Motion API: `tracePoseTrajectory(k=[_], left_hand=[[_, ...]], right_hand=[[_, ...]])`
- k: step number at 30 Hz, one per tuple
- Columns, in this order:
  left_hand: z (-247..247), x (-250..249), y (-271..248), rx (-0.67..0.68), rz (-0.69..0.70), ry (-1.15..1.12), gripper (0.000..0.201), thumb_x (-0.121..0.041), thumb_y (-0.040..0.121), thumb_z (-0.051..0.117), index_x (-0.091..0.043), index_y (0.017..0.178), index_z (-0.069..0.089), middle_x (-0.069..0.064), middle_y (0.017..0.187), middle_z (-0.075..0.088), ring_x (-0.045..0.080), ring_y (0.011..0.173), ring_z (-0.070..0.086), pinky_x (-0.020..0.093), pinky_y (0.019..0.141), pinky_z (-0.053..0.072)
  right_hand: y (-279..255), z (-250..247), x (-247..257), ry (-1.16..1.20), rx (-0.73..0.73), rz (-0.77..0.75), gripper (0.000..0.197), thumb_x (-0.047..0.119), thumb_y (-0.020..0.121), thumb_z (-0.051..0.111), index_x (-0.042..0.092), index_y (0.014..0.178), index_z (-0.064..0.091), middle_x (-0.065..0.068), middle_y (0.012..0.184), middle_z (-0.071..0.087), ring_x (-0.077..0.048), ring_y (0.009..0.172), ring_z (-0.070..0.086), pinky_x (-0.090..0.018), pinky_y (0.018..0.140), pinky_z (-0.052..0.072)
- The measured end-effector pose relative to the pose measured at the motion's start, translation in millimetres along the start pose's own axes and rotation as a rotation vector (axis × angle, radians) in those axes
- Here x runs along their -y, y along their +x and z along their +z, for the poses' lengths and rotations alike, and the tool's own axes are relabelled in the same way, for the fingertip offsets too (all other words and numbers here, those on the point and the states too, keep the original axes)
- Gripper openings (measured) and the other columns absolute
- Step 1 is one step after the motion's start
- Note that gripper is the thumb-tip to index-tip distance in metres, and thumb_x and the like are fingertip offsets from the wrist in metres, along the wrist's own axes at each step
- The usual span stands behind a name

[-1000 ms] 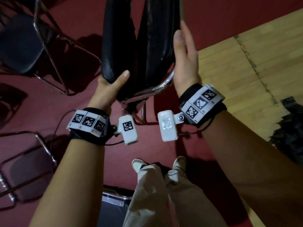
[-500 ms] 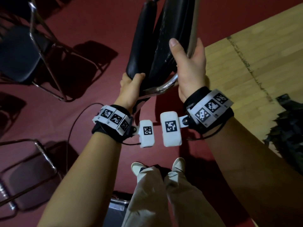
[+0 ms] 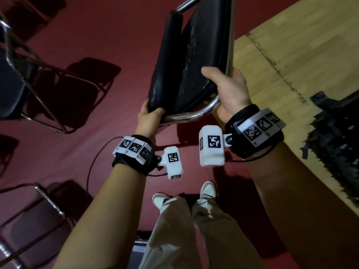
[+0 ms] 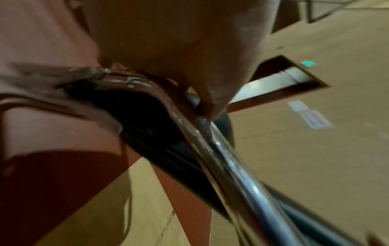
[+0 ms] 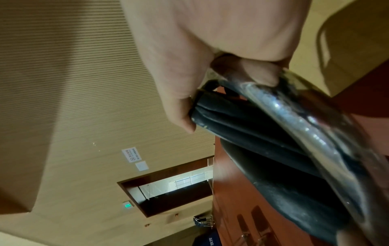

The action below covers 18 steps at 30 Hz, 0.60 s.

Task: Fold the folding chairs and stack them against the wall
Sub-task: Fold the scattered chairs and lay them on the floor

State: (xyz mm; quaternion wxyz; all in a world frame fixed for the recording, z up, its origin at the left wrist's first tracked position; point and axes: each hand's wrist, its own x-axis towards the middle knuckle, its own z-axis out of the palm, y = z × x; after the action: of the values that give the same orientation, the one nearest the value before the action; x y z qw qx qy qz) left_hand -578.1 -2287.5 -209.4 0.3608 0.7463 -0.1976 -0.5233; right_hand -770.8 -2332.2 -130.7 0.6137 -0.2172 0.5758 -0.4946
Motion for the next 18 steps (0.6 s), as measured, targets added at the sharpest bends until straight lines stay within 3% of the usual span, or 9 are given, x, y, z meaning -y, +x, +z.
tracePoseTrajectory(k=[3, 5, 8, 10, 12, 14, 16, 18], left_hand=[[4, 28, 6, -0.167, -0.240, -0.153, 0.101, -0.044, 0.037, 0.089, -0.024, 0.126, 0.045, 0.010, 0.116, 0.070, 0.027, 0.100, 0.071, 0.047, 0.091, 0.057], [15, 26, -10, -0.199, -0.316, -0.209, 0.098, -0.045, 0.048, 0.089, -0.021, 0.131, 0.044, 0.007, 0.117, 0.070, 0.021, 0.099, 0.070, 0.045, 0.084, 0.056], [32, 22, -33, 0.000, -0.404, -0.342, 0.053, -0.043, 0.080, 0.075, -0.016, 0.122, 0.059, 0.006, 0.123, 0.066, 0.022, 0.101, 0.060, 0.044, 0.085, 0.053], [42, 17, -49, 0.159, -0.510, -0.489, 0.049, -0.043, 0.082, 0.074, -0.010, 0.112, 0.057, 0.011, 0.127, 0.060, 0.031, 0.112, 0.062, 0.051, 0.090, 0.053], [51, 18, -59, 0.311, -0.588, -0.590, 0.044, -0.040, 0.083, 0.074, -0.005, 0.104, 0.057, 0.013, 0.119, 0.061, 0.034, 0.110, 0.065, 0.052, 0.091, 0.054], [61, 23, -64, 0.421, -0.623, -0.615, 0.042, -0.041, 0.084, 0.070, -0.007, 0.107, 0.058, 0.012, 0.103, 0.062, 0.033, 0.102, 0.066, 0.049, 0.090, 0.056], [71, 28, -67, 0.483, -0.613, -0.636, 0.042, -0.038, 0.085, 0.066, -0.010, 0.114, 0.054, 0.013, 0.103, 0.061, 0.032, 0.101, 0.064, 0.049, 0.087, 0.058], [80, 31, -69, 0.474, -0.585, -0.641, 0.035, -0.025, 0.088, 0.059, 0.000, 0.112, 0.057, 0.017, 0.107, 0.064, 0.033, 0.096, 0.067, 0.043, 0.090, 0.057]], right_hand=[[-4, -12, -9, 0.063, -0.072, 0.033, 0.083, 0.032, 0.047, 0.087, 0.006, 0.121, 0.060, -0.012, 0.106, 0.074, -0.030, 0.097, 0.072, -0.051, 0.088, 0.057], [-6, -22, -16, 0.088, -0.115, 0.055, 0.088, 0.036, 0.045, 0.087, 0.010, 0.124, 0.060, -0.009, 0.109, 0.073, -0.029, 0.101, 0.071, -0.051, 0.092, 0.055], [-10, -36, -29, 0.133, -0.165, 0.116, 0.110, 0.042, 0.042, 0.090, 0.014, 0.140, 0.047, -0.009, 0.125, 0.067, -0.030, 0.114, 0.064, -0.055, 0.100, 0.049], [-13, -47, -36, 0.168, -0.191, 0.147, 0.121, 0.043, 0.041, 0.092, 0.015, 0.146, 0.039, -0.010, 0.132, 0.062, -0.031, 0.120, 0.061, -0.057, 0.102, 0.047], [-14, -60, -42, 0.213, -0.195, 0.181, 0.108, 0.037, 0.046, 0.091, 0.012, 0.141, 0.045, -0.012, 0.126, 0.065, -0.033, 0.113, 0.065, -0.057, 0.097, 0.051], [-17, -74, -46, 0.238, -0.177, 0.251, 0.097, 0.032, 0.048, 0.092, 0.009, 0.134, 0.052, -0.016, 0.120, 0.068, -0.037, 0.105, 0.069, -0.060, 0.089, 0.054], [-17, -91, -56, 0.295, -0.134, 0.333, 0.103, 0.034, 0.041, 0.097, 0.007, 0.131, 0.056, -0.020, 0.119, 0.068, -0.041, 0.102, 0.069, -0.063, 0.087, 0.053], [-28, -103, -56, 0.326, -0.129, 0.407, 0.098, 0.035, 0.041, 0.096, 0.005, 0.128, 0.060, -0.023, 0.120, 0.067, -0.045, 0.104, 0.067, -0.064, 0.090, 0.051]])
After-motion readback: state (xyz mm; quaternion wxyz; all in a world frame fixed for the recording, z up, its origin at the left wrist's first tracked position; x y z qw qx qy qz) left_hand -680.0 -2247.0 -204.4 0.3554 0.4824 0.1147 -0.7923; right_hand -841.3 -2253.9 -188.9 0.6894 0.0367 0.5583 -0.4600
